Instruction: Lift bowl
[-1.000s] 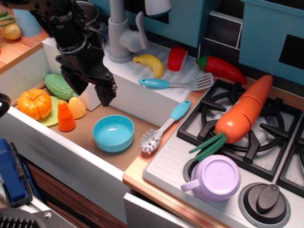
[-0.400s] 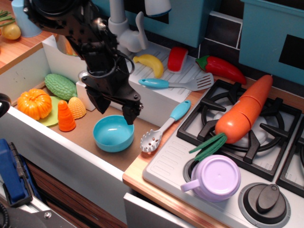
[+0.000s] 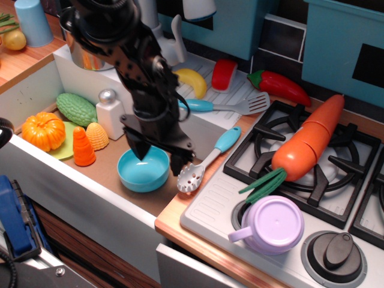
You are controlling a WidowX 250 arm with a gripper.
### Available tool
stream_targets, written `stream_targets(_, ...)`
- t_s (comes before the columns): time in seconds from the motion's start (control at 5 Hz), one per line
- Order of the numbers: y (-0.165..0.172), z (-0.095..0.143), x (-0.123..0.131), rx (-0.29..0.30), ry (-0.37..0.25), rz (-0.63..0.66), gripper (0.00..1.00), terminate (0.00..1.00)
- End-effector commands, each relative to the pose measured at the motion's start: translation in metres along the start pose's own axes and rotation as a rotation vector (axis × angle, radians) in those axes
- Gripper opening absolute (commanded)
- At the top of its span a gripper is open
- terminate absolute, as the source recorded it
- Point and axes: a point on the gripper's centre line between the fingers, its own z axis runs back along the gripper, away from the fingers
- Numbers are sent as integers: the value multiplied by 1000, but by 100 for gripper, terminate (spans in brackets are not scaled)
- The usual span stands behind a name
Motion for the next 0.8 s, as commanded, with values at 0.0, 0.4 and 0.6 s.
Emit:
stream_targets(0.0, -7, -6, 8, 18, -28, 26, 100, 0)
stream_targets(0.4, -9, -28, 8, 26, -64, 58, 100, 0)
stream_targets(0.6, -9, -33, 8, 16, -65, 81, 0, 0)
